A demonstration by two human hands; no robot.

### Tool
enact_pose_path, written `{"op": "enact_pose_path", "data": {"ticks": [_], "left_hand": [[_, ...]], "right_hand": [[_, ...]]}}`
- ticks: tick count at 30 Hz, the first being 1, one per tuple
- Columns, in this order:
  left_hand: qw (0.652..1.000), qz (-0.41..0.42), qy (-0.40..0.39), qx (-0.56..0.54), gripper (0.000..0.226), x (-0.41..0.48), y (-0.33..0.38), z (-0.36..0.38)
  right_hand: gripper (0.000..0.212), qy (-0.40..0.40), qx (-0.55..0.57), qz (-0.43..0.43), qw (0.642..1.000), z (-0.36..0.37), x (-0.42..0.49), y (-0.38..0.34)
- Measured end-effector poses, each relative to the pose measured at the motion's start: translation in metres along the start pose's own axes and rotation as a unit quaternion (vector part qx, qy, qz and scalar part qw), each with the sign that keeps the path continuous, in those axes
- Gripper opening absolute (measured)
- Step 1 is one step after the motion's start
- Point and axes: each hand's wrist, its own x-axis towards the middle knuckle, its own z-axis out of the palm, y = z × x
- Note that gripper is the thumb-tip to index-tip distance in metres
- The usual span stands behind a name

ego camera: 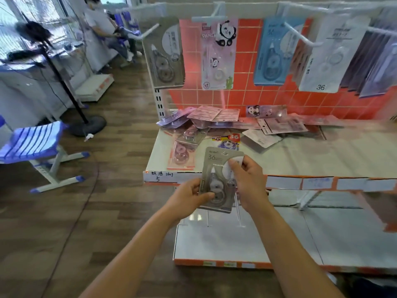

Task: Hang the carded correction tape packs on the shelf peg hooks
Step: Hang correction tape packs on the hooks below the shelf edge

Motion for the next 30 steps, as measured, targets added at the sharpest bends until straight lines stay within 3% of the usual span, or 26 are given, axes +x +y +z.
{"op": "enact_pose_path", "data": {"ticks": [10,16,21,24,30], "left_hand": [[0.988,0.113,0.082,-0.063,0.021,-0.019,0.041,-0.063],[0.952,0.233,0.192,-0.057,0.018,-0.022,0.096,-0.095],[0.916,0.327,0.225,-0.060,0.019,-0.028,0.136,-0.109],[0.909,0.342,0.236,-0.034,0.022,-0.026,0.142,-0.117],[0.919,0.316,0.235,-0.024,0.024,-0.021,0.128,-0.127]], "right_hand": [[0.012,-0.056,-0.010,-0.100,0.993,0.078,-0.001,-0.061],[0.020,-0.096,-0.008,-0.196,0.976,0.127,-0.002,-0.130],[0.022,-0.080,-0.014,-0.277,0.958,0.151,-0.005,-0.171],[0.034,-0.065,-0.018,-0.288,0.955,0.158,-0.003,-0.180],[0.026,-0.049,-0.055,-0.295,0.953,0.165,0.002,-0.169]]}}
